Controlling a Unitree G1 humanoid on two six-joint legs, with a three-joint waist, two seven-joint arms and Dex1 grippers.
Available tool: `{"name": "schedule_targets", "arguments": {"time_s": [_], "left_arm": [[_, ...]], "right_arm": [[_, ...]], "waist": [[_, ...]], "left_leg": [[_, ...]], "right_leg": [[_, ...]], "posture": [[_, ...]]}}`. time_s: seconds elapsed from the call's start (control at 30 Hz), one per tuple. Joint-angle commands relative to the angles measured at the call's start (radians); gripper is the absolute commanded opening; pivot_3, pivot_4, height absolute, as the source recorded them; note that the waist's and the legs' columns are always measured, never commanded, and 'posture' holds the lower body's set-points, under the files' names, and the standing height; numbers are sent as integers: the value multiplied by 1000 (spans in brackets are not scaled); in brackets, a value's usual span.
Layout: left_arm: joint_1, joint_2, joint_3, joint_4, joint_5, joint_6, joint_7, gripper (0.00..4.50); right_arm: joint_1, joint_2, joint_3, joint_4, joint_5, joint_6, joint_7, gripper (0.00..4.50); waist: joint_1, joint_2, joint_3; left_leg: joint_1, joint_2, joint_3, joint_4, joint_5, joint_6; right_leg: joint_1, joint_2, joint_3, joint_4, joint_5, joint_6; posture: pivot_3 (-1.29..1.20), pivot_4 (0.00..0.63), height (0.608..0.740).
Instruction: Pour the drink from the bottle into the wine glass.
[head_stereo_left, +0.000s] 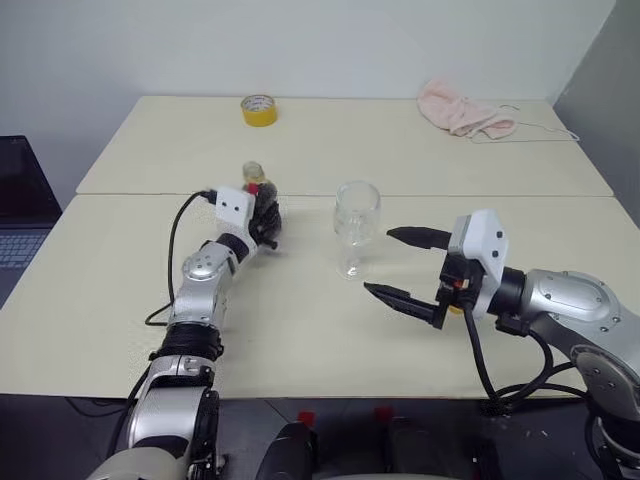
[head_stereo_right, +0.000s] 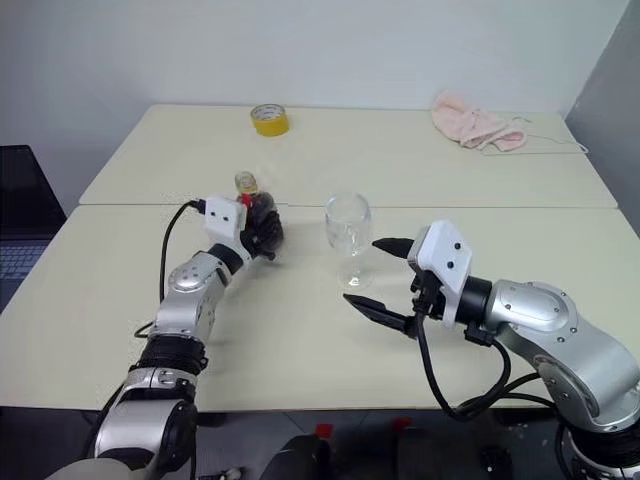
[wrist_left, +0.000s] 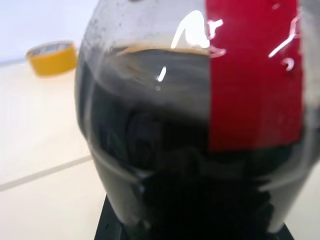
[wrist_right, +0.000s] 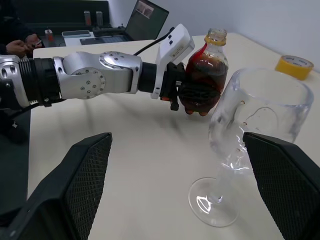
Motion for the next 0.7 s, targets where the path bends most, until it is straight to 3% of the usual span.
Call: {"name": "schedule_targets", "arguments": {"time_s": [0.03,0.4,0.7], "left_arm": [[-51,30,-44,-145,20,45,-46,899],[-210,17,-163,-51,125,-76,-108,898],[-280,27,-178,85,199,-267,-86,846]], "right_arm": [[-6,-1,-55,-41,10,-33,-17,4500],[-103,47,-26,10,18,13,-93,4500],[-176,57,7,34,17,88,-144,4500]], "waist": [[0,0,0],[-3,0,0],[-2,0,0]], "left_leg": [[0,0,0,0,0,0],[0,0,1,0,0,0],[-1,0,1,0,0,0]], "right_leg": [[0,0,0,0,0,0],[0,0,0,0,0,0],[-2,0,0,0,0,0]], "posture": [[0,150,740],[0,150,740],[0,150,740]]}}
